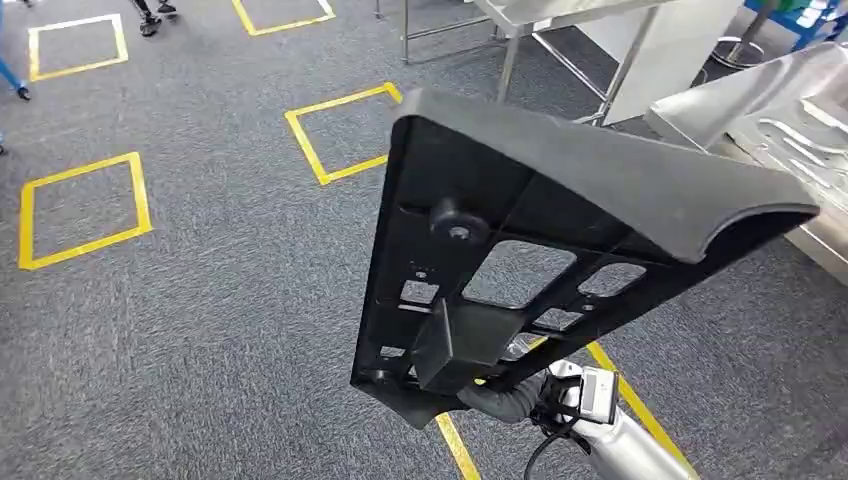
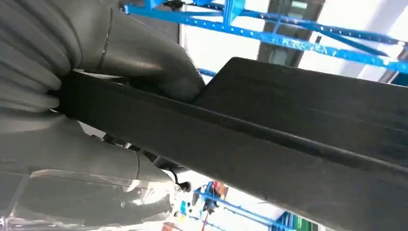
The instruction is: Take the parts from the cabinet and place them on the table.
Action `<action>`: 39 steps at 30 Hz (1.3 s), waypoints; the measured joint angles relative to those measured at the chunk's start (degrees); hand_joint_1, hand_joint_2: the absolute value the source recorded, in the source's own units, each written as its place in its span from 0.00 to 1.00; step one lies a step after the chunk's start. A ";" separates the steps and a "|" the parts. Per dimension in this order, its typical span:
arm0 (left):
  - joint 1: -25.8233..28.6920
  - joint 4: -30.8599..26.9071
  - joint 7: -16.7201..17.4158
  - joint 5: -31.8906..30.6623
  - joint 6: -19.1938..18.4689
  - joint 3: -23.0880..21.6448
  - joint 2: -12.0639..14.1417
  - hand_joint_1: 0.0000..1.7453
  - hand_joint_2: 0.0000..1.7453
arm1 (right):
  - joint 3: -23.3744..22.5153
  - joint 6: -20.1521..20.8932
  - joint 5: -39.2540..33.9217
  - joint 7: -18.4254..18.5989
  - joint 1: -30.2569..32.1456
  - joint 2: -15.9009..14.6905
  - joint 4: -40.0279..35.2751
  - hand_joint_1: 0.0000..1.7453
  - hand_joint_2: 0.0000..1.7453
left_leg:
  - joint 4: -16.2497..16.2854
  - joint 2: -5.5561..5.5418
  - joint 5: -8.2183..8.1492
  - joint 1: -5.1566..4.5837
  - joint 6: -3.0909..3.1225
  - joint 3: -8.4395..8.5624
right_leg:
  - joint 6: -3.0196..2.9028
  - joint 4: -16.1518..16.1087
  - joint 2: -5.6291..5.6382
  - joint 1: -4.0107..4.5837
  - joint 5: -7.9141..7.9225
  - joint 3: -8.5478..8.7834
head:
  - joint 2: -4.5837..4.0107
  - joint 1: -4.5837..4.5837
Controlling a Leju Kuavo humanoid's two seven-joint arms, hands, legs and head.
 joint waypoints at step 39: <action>-0.63 0.02 0.26 0.09 -0.18 1.22 -0.33 0.00 0.00 | -6.14 -1.11 -2.23 0.35 1.64 -0.90 0.90 1.00 1.00 | 8.89 -1.74 -6.68 -0.14 -1.95 -3.17 | -1.76 -3.20 2.07 0.61 0.18 0.52 | 0.00 0.00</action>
